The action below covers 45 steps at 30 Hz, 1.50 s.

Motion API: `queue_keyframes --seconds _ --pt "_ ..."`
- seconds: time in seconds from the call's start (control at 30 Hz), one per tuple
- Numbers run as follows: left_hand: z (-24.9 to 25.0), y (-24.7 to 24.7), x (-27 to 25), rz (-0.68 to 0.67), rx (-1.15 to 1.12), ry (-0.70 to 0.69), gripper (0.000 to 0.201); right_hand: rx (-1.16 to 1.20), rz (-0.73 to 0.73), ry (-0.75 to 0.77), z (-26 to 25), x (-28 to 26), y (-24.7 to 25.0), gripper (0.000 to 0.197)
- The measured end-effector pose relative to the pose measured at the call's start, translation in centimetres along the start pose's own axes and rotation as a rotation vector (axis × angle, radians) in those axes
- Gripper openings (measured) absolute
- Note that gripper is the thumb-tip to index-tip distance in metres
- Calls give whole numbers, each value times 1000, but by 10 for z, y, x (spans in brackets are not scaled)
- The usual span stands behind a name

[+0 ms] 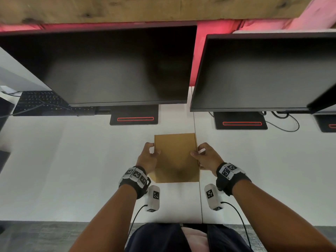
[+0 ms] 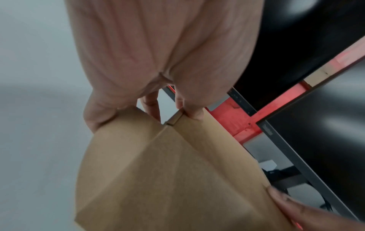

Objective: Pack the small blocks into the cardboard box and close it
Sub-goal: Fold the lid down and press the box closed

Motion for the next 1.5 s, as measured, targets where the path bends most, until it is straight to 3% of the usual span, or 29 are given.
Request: queue_keyframes --seconds 0.1,0.27,0.37,0.5,0.7,0.83,0.9,1.1,1.23,1.4,1.5 --pt "-1 -5 -1 28 7 -6 22 -7 22 -14 4 2 1 37" --pt "4 -12 -3 112 27 80 49 -110 141 -56 9 3 6 50" --pt "4 -16 -8 135 -90 193 58 -13 112 -26 20 2 5 49" --pt "-12 -7 -7 134 -267 174 84 141 49 61 42 -5 3 44" --pt "-37 -2 -14 103 -317 113 77 327 53 81 52 -14 4 30" --pt "-33 -5 -18 99 -257 126 48 360 18 49 52 -18 3 29" --pt "-29 -7 -20 93 -228 132 44 389 -1 38 51 -18 3 29" --pt "-30 -7 -21 93 -225 107 44 444 -26 47 50 -20 1 30" --pt "-34 -6 -17 82 -192 98 47 406 -30 96 51 -20 0 21" --pt "-25 -4 -16 94 -48 -72 48 298 1 142 49 -20 1 14" --pt "-7 -7 -19 40 15 -192 62 187 65 139 51 -13 4 11"
Point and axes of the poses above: each hand's wrist, its own x-axis towards the middle knuckle, its own y-axis out of the back of the hand, z = x × y, the point moved 3 cm from there along x, towards the middle knuckle, and after that the axes turned 14 degrees about -x, right-handed, at the moved point
